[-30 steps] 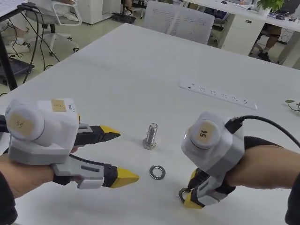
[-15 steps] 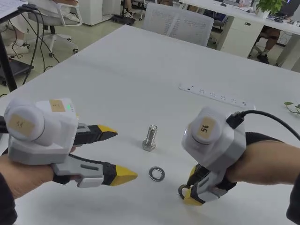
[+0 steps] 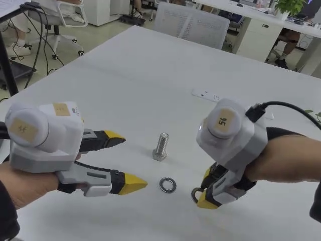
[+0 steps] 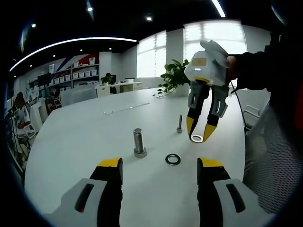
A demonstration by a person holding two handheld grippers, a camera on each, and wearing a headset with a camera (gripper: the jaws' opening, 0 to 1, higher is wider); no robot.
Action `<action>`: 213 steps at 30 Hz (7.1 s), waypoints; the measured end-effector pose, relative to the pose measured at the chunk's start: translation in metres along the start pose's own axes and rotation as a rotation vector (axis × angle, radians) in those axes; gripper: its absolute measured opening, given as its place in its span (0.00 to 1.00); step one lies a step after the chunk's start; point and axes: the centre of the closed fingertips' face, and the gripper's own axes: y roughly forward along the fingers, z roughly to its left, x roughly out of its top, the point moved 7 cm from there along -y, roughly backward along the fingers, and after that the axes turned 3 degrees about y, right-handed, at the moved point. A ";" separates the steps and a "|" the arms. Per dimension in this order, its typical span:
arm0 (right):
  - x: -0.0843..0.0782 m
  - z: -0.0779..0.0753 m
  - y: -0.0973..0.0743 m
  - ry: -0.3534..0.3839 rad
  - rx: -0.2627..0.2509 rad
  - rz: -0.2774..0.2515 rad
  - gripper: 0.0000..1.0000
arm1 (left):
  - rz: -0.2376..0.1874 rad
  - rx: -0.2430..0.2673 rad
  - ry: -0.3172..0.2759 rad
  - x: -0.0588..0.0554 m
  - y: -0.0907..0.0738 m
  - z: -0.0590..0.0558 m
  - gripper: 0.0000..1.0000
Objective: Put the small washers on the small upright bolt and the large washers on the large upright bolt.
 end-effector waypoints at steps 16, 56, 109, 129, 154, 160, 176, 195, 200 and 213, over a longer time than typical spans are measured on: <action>0.030 -0.025 -0.032 -0.049 -0.045 -0.034 0.23 | -0.001 0.011 -0.003 0.001 -0.001 0.001 0.62; 0.098 -0.062 -0.037 -0.194 -0.056 -0.041 0.23 | -0.009 0.073 -0.038 -0.003 -0.008 0.012 0.61; 0.110 -0.078 0.013 -0.233 0.021 0.056 0.23 | -0.003 0.084 -0.030 -0.003 -0.006 0.015 0.61; 0.105 -0.077 0.037 -0.232 0.029 0.085 0.23 | 0.000 0.085 -0.034 -0.005 -0.007 0.016 0.60; 0.098 -0.079 0.052 -0.222 0.030 0.089 0.25 | 0.001 0.085 -0.033 -0.006 -0.008 0.015 0.59; 0.095 -0.077 0.049 -0.206 0.040 0.071 0.30 | 0.000 0.084 -0.034 -0.006 -0.007 0.016 0.59; 0.075 -0.076 0.036 -0.161 0.017 0.064 0.34 | -0.003 0.077 -0.030 -0.004 -0.006 0.015 0.59; 0.057 -0.046 0.032 -0.132 0.052 0.045 0.34 | -0.005 0.081 -0.021 -0.001 -0.007 0.013 0.59; 0.055 -0.038 0.032 -0.126 0.060 0.032 0.34 | -0.003 0.080 -0.020 -0.001 -0.007 0.012 0.59; 0.051 -0.025 0.041 -0.131 0.070 0.040 0.35 | -0.001 0.081 -0.016 0.000 -0.009 0.012 0.59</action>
